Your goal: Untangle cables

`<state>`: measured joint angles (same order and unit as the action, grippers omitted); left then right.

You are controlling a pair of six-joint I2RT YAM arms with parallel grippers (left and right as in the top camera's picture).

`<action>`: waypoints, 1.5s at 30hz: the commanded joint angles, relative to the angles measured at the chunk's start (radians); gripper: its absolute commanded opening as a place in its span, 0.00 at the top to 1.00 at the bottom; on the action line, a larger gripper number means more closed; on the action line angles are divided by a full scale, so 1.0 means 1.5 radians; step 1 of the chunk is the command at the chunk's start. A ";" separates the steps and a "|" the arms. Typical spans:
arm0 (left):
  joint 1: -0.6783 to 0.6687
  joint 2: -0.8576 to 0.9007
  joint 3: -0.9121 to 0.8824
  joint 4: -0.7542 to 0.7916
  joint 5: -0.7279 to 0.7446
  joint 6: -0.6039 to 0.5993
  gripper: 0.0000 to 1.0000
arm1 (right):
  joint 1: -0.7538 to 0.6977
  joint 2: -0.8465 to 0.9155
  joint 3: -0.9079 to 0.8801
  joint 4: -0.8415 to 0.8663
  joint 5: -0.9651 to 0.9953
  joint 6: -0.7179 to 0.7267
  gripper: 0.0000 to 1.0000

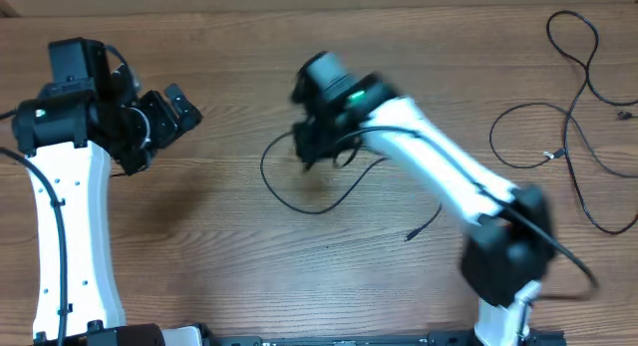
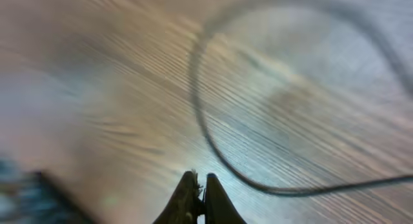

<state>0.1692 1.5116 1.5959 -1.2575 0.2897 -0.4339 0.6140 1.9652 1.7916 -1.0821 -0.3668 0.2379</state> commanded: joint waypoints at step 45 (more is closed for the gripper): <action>-0.295 0.346 0.292 -0.059 0.261 0.267 0.96 | -0.163 -0.067 -0.105 -0.102 -0.269 -0.268 0.26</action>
<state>-0.2684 2.0384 1.9995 -1.3457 0.5987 -0.0505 0.3626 1.8637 1.6848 -1.2491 -0.6140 -0.0750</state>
